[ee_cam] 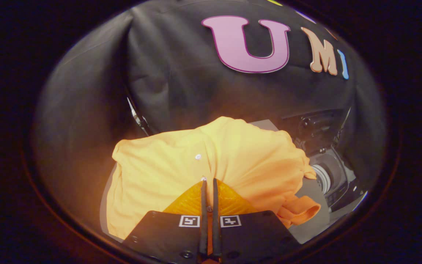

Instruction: Put the clothes into the washing machine and then close the washing machine lid.

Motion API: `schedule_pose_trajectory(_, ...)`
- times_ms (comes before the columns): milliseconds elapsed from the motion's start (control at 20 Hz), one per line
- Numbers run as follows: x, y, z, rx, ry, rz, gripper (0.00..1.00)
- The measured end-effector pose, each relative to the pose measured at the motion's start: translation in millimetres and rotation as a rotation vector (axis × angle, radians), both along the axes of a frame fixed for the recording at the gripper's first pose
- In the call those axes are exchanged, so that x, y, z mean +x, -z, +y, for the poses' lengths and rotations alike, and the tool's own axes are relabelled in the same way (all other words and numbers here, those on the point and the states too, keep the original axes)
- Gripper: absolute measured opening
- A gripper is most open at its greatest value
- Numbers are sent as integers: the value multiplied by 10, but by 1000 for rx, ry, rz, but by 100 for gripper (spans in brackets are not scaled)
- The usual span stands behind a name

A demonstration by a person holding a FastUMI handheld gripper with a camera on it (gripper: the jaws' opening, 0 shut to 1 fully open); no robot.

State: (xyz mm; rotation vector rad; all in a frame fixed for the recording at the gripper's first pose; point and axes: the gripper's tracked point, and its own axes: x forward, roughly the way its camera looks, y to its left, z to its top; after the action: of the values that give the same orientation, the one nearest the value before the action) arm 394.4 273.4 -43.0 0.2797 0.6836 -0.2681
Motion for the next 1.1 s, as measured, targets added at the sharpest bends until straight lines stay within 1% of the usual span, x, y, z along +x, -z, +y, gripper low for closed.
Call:
schedule_pose_trajectory(50,-16,-2,-17,-11,-12,-8,1)
schedule_pose_trajectory(250,-138,-73,-70,-123,-81,-25,1)
schedule_pose_trajectory(350,-246,-115,-91,-161,-79,-55,1)
schedule_pose_trajectory(600,-519,-238,-143,-196,-111,-69,0)
schedule_pose_trajectory(900,-824,-619,-220,-240,-223,-121,0)
schedule_pose_trajectory(1100,-1041,-955,-443,-269,-218,-186,0)
